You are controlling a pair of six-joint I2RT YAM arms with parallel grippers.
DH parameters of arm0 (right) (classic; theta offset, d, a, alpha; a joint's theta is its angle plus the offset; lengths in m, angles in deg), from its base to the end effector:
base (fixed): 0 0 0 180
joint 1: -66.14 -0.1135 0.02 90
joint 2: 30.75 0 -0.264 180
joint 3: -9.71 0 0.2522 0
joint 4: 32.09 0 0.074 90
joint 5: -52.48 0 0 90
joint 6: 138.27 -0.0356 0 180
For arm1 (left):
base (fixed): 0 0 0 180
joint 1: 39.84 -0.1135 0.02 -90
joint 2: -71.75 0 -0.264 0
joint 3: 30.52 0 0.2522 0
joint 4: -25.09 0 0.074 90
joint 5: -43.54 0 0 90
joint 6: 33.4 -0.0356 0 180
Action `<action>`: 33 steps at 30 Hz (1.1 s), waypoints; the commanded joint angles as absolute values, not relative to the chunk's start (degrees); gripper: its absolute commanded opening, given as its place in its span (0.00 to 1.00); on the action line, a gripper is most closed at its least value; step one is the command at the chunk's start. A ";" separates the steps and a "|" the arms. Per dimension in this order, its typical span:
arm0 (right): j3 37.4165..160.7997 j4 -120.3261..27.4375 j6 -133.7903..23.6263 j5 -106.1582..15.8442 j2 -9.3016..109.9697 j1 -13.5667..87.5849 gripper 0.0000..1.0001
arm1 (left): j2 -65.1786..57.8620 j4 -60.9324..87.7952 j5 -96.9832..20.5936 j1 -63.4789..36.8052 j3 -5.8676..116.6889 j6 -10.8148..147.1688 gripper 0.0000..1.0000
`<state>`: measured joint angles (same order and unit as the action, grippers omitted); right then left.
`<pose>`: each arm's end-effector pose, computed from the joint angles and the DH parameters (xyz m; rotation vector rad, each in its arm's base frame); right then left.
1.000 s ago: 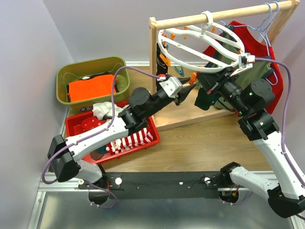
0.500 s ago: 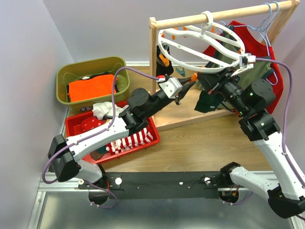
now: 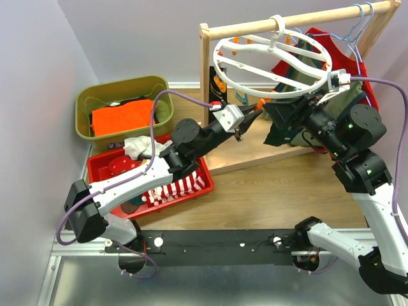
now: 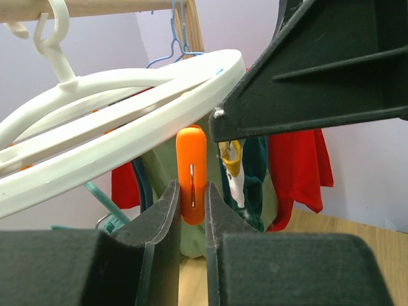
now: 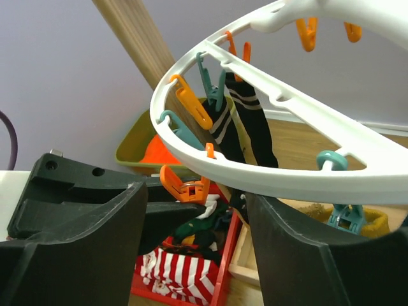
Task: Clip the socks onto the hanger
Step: Open the clamp at the hanger.
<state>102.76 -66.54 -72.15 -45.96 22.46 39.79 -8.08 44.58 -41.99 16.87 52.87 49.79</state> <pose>0.1449 0.0776 0.4968 -0.1567 1.5239 0.8141 0.1765 -0.2739 0.4319 0.6953 0.9879 -0.8120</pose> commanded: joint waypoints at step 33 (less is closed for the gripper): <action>101.43 -62.20 -69.98 -46.66 25.24 40.03 0.25 | -9.38 40.60 -47.23 20.90 53.56 53.52 0.27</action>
